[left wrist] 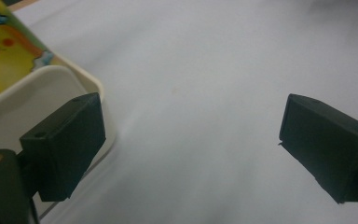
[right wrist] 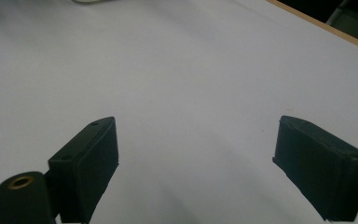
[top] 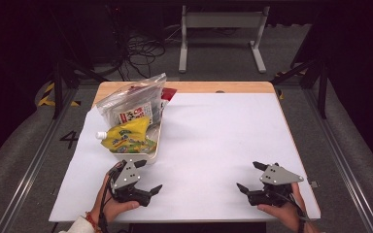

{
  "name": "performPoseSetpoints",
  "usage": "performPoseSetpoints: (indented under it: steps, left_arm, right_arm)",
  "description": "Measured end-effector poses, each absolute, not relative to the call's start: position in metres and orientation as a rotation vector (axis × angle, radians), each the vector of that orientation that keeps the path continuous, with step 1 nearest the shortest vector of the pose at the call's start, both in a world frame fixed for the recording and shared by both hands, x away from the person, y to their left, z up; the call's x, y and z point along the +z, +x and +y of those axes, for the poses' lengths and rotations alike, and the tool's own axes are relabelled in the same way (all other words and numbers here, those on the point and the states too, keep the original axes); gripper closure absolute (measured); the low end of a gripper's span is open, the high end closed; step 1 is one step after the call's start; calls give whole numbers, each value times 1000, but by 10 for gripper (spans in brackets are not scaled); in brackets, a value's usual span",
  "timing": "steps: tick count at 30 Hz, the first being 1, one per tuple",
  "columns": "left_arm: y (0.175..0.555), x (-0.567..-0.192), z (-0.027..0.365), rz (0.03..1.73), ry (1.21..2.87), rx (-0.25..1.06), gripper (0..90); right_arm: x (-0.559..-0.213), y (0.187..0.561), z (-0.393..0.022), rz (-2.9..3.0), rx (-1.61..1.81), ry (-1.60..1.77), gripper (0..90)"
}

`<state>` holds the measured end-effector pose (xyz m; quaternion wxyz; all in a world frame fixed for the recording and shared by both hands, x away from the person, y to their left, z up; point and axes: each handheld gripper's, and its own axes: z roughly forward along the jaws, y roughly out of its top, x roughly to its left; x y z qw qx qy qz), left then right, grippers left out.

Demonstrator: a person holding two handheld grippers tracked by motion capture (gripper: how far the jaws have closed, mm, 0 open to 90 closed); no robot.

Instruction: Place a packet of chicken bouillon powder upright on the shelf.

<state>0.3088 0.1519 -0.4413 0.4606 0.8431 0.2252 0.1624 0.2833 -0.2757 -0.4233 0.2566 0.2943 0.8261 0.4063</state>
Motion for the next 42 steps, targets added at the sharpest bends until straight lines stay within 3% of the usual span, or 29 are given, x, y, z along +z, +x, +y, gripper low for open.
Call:
performPoseSetpoints:
  steps: [16,42]
  left_arm:
    - [319,-447,129,490,2152,354,69]
    - [323,-447,132,492,2169,376,67]
  right_arm:
    - [-428,274,-296,2211,1085,865,134]
    - [-431,272,-292,2229,1068,856,134]
